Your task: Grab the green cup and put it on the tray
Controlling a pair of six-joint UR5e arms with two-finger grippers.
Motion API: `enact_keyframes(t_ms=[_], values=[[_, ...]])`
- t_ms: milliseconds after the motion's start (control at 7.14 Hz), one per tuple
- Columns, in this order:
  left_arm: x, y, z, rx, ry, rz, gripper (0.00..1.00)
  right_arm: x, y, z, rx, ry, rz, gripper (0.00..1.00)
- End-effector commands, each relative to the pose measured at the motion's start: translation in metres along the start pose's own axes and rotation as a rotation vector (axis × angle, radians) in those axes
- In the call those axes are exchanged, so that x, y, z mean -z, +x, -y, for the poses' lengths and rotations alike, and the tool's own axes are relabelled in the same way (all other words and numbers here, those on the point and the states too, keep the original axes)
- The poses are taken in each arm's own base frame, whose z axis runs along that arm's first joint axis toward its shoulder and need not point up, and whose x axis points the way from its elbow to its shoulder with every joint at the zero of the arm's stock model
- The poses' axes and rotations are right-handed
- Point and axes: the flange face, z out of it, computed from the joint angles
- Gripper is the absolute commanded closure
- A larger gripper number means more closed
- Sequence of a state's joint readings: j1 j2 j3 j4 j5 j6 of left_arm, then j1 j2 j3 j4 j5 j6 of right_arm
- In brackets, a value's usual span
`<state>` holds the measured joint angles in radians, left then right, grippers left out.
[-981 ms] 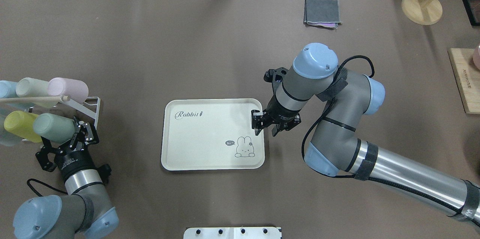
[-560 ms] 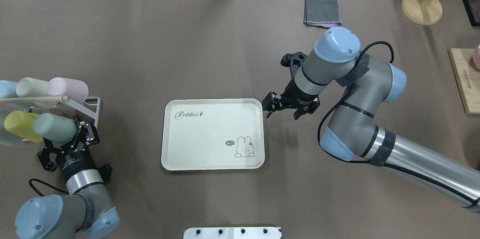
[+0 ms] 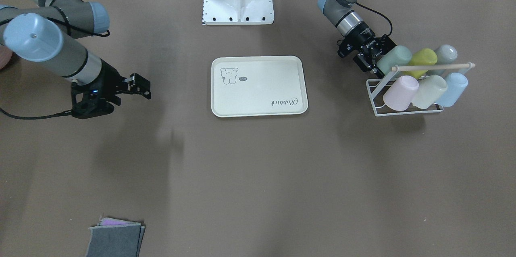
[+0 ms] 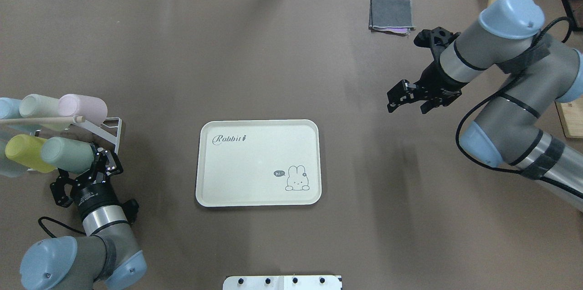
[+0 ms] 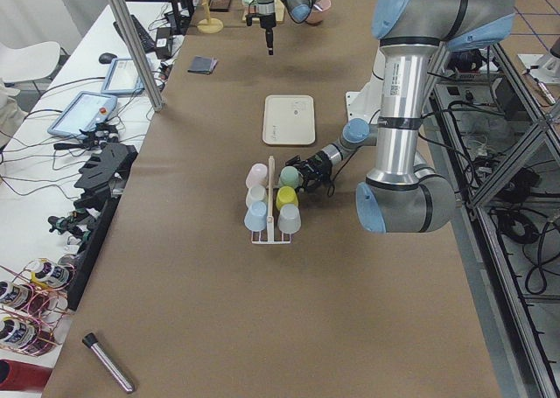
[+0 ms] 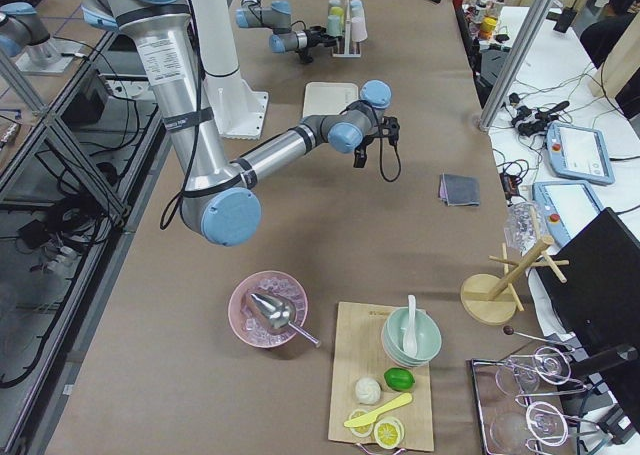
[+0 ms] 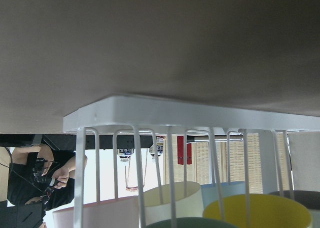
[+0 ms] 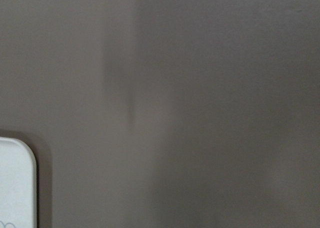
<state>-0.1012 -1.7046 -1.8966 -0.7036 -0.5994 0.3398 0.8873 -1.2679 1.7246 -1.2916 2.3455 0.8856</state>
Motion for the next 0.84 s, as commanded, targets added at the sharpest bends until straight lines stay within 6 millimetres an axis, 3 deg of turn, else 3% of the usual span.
enact_keyframes(t_ms=[0,140,280,700], values=[[0.003,-0.002,-0.005,0.003,0.007,0.0,0.15,0.051,0.075,0.002,0.031,0.014,0.004,0.04],[0.003,-0.003,-0.006,0.005,0.007,-0.002,0.18,0.062,0.097,-0.005,0.081,0.001,-0.023,0.04],[0.003,-0.003,-0.008,0.005,0.008,-0.001,0.18,0.073,0.135,-0.007,0.143,0.007,-0.056,0.04],[0.009,-0.007,-0.034,0.029,0.022,0.0,0.18,0.088,0.194,-0.005,0.208,-0.008,-0.206,0.04]])
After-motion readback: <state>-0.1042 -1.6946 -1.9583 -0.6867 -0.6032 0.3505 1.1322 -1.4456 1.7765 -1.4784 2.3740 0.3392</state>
